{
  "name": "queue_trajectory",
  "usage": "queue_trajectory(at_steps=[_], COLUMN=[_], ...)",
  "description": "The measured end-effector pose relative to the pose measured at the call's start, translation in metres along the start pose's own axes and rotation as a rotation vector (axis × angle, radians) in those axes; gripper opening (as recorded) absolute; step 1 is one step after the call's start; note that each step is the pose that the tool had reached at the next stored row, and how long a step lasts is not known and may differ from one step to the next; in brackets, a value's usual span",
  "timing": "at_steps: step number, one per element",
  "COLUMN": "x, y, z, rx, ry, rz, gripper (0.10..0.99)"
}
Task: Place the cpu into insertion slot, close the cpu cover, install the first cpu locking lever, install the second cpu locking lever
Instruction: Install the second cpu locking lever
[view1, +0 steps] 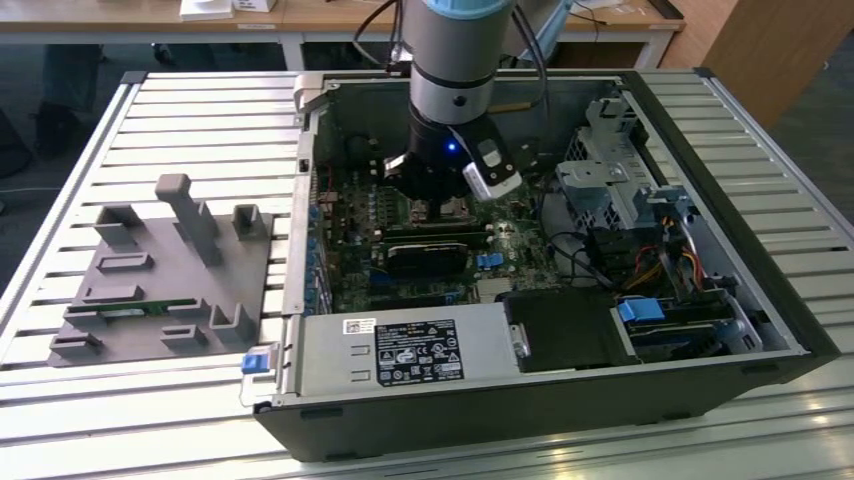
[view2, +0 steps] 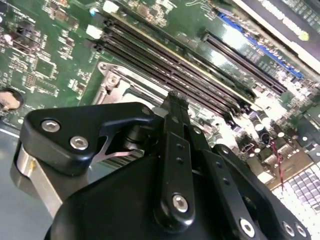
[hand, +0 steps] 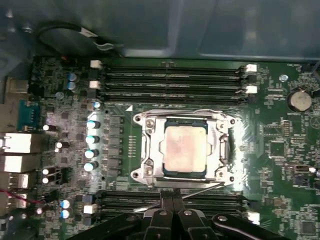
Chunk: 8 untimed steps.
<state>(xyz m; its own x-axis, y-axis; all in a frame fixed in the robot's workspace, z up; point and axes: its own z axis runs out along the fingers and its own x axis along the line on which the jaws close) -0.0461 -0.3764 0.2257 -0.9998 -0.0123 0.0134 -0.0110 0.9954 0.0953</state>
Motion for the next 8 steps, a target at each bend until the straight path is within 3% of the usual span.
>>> queue_trajectory(at_steps=[3, 8], x=[0.0077, 0.0092], y=[-0.0023, -0.0032], z=[0.0011, 0.0072], rx=[-0.012, -0.019], ry=[-0.0001, -0.0002], rz=[0.0, 0.0], gripper=[0.106, 0.106])
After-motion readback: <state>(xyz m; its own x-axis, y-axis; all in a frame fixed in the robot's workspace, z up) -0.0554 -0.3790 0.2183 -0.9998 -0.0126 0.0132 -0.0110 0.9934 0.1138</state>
